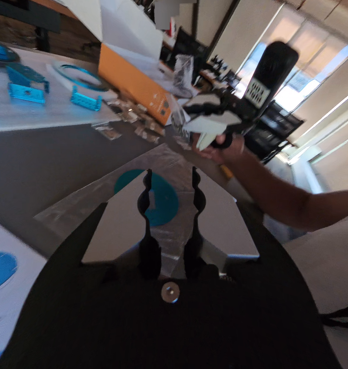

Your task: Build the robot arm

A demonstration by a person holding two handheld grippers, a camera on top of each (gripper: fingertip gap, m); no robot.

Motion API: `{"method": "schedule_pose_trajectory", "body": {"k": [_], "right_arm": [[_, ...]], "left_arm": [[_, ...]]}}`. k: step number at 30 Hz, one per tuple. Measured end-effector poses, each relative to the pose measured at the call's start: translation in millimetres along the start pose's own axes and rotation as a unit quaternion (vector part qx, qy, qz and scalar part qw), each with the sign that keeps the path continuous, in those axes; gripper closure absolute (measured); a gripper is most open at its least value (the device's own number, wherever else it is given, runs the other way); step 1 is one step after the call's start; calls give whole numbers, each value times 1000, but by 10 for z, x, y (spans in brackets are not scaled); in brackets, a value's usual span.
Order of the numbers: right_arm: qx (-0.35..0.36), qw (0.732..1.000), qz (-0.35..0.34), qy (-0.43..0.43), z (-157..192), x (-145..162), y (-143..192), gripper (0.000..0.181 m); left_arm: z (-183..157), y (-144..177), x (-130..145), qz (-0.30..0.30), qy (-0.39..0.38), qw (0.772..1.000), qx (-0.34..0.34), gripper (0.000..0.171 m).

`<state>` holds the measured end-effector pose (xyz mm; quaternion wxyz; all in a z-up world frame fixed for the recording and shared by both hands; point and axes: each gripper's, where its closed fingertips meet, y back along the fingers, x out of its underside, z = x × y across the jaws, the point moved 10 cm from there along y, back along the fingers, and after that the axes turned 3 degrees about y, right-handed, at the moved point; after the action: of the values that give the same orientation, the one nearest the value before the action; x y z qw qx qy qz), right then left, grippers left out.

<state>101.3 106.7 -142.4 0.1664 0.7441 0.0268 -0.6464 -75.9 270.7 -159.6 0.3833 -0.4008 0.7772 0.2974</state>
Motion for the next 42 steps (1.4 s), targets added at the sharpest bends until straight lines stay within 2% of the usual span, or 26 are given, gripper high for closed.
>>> {"method": "schedule_pose_trajectory", "body": {"k": [3, 6, 13, 14, 17, 20, 22, 23, 25, 26, 28, 30, 32, 34, 37, 42], "right_arm": [[-4, 999, -36, 30, 303, -59, -25, 163], [-9, 997, -27, 74, 509, -30, -62, 163], [-21, 992, -9, 120, 670, 45, -144, 163], [-28, 992, -5, 123, 686, 54, -152, 163], [-19, 992, 9, 123, 682, 84, -158, 163], [-26, 997, 52, 59, 618, 142, -170, 153], [-59, 996, 66, -20, 565, 147, -159, 128], [-69, 993, 73, -68, 522, 157, -153, 123], [-129, 975, 68, -170, 493, 213, -141, 123], [-151, 962, 64, -217, 482, 255, -156, 115], [-139, 948, 51, -281, 429, 371, -216, 115], [-166, 935, 63, -306, 456, 424, -279, 110], [-170, 926, 74, -328, 445, 494, -302, 125], [-165, 918, 91, -350, 410, 567, -292, 134], [-156, 912, 81, -372, 399, 597, -182, 148], [-180, 904, 95, -376, 568, 614, -285, 137]], "left_arm": [[-1, -61, -80, -38, 86, 992, 86, 131], [16, -45, -43, -56, 136, 981, 123, 133], [-53, -70, 123, -14, 122, 983, 137, 154], [-71, -76, 130, -14, 116, 984, 137, 167], [-99, -90, 136, -13, 82, 991, 102, 171], [-97, -134, 170, -1, 16, 999, 28, 171], [-91, -162, 202, 7, -25, 999, -23, 171], [-83, -171, 217, 9, -45, 998, -53, 171], [-91, -202, 268, 30, -82, 993, -85, 171], [-101, -226, 304, 43, -94, 990, -92, 171], [-129, -284, 392, 66, -111, 987, -93, 171], [-150, -334, 475, 80, -124, 984, -98, 171], [-177, -367, 540, 89, -128, 983, -98, 171], [-179, -366, 580, 85, -133, 979, -128, 171], [-189, -343, 629, 83, -133, 976, -154, 171], [-262, -373, 706, 86, -134, 976, -146, 171]]}}
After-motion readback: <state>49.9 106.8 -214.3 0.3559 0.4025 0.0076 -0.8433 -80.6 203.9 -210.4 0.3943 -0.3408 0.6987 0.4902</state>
